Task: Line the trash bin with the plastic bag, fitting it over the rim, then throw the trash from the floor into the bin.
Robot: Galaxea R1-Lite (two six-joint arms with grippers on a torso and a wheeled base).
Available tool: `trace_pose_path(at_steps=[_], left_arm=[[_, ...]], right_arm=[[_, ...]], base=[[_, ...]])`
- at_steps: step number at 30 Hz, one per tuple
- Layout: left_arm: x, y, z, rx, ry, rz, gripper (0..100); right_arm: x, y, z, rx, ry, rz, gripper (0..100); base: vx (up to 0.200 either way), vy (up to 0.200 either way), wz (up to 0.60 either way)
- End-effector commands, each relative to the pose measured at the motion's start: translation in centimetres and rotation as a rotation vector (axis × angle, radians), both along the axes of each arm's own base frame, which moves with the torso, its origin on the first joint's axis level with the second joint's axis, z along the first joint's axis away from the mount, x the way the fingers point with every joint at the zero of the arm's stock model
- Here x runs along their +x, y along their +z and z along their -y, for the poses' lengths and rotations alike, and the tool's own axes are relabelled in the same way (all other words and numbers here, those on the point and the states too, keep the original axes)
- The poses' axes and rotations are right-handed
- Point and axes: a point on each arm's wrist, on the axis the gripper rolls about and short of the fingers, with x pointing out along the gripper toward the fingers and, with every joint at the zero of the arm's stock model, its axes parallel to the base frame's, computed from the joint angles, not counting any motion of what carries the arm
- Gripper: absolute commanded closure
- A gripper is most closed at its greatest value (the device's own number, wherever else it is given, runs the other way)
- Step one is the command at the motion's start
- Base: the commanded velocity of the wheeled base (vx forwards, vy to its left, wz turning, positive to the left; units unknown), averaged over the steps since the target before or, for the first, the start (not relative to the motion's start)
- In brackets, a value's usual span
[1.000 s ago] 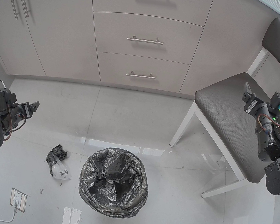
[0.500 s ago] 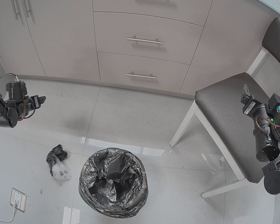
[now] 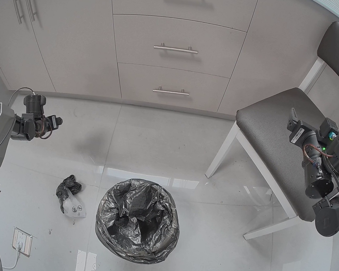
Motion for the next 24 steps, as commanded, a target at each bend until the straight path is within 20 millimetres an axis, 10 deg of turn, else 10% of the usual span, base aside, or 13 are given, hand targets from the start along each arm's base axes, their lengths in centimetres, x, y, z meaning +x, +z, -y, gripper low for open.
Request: trace_pose_path(at_steps=[1,9,13,24], left_arm=[[1.3,-6.4,1.3,-0.05,0.006,-0.202,0],[-1.3,-15.8,2.4,-0.117,-0.005,-0.592,0],[-6.2,-25.1,3.7,-0.193,-0.018,-1.022,0],[-6.8,-26.7,4.4,-0.189,-0.02,-1.058,0]], right_arm=[[0.7,-1.5,-0.3,-0.011,0.001,-0.045,0],[0.8,-1.8,-0.3,-0.012,-0.001,-0.052,0],[1.1,-2.2,-0.4,-0.017,0.001,-0.065,0],[1.2,-2.6,-0.5,-0.018,0.001,-0.068,0]], base=[[0.0,0.0,0.0],[0.0,0.0,0.0],[0.0,0.0,0.0],[0.0,0.0,0.0]])
